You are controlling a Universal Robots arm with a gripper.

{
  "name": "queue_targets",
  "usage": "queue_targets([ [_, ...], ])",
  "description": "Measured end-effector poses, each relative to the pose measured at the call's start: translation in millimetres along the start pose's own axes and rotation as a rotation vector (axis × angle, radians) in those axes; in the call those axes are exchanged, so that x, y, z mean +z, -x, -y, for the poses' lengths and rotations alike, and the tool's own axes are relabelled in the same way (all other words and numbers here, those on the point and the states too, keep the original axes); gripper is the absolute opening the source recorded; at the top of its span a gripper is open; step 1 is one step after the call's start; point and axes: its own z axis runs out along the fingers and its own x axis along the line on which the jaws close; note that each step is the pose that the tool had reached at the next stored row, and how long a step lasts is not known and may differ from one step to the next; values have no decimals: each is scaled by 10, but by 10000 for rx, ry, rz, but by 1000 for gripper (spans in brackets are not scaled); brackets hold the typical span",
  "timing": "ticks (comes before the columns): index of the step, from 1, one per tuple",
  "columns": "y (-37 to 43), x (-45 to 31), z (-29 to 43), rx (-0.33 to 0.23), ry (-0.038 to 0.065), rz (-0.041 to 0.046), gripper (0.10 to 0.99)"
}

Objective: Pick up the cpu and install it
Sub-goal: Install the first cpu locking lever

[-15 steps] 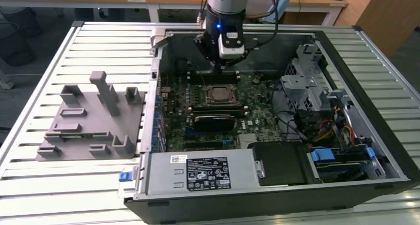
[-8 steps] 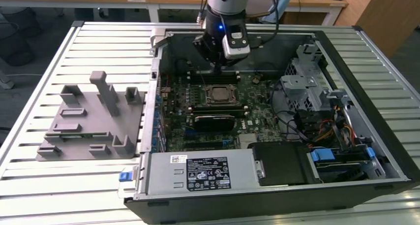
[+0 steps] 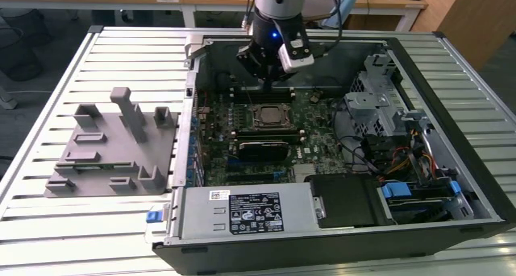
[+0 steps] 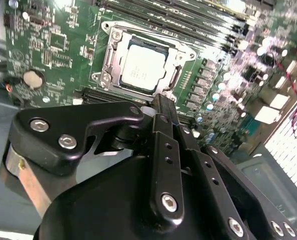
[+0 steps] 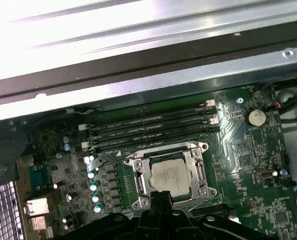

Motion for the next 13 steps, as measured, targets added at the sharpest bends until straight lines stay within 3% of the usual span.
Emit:
queue_targets([
  [5, -46, 17, 9, -394, -2, 26, 106],
  [10, -200, 36, 39, -398, 24, 163, 106],
  [13, -277, 44, 54, -402, 72, 332, 106],
])
